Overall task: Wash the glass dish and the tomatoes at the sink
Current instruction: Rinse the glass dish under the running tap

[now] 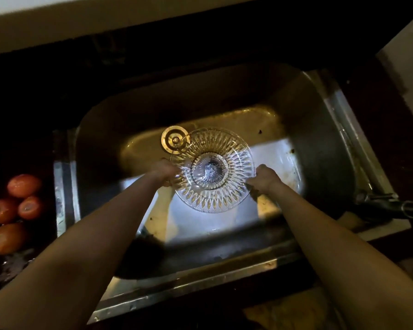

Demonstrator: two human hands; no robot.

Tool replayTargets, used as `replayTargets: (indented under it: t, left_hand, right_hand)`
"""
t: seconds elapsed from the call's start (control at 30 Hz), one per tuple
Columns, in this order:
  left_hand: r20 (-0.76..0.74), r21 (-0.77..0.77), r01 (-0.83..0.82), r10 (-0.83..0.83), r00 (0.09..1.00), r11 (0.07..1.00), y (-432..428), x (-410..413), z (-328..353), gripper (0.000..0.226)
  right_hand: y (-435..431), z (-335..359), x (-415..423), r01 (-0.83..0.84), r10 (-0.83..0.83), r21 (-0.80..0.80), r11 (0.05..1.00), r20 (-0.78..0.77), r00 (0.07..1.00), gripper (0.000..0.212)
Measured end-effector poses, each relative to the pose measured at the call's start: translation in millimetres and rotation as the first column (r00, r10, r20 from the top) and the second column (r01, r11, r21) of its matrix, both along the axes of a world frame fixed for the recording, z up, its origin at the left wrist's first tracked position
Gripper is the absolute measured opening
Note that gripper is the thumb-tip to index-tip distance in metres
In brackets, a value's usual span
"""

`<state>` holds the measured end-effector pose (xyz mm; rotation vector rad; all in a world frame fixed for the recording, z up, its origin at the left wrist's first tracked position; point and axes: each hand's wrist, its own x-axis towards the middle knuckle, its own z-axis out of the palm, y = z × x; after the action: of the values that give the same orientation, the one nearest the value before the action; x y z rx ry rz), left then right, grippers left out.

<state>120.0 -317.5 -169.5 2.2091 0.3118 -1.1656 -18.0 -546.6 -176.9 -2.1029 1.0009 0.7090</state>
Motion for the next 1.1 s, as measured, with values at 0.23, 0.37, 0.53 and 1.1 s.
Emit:
replayTargets:
  t: [0.23, 0.37, 0.53, 1.1]
  left_hand:
    - [0.072, -0.116, -0.052, 0.061, 0.996, 0.992, 6.0, 4.6, -22.0, 0.018]
    - [0.069, -0.212, -0.100, 0.117, 0.991, 0.972, 9.1, -4.6, -12.1, 0.014]
    - [0.238, -0.291, -0.046, 0.119, 0.964, 0.956, 7.8, -20.3, 11.7, 0.031]
    - [-0.011, -0.701, -0.280, 0.383, 0.924, 0.656, -61.4, -36.4, 135.9, 0.020]
  right_hand:
    - [-2.5, -19.1, 6.0, 0.195, -0.197, 0.036, 0.980, 0.069, 0.978, 0.027]
    - [-3.1, -2.7, -5.7, 0.255, -0.257, 0.028, 0.966, 0.108, 0.960, 0.015]
    - [-8.1, 44.2, -22.1, 0.385, -0.420, 0.205, 0.900, 0.164, 0.893, 0.025]
    - [-21.8, 224.8, -112.7, 0.465, -0.211, -0.576, 0.673, 0.453, 0.866, 0.033]
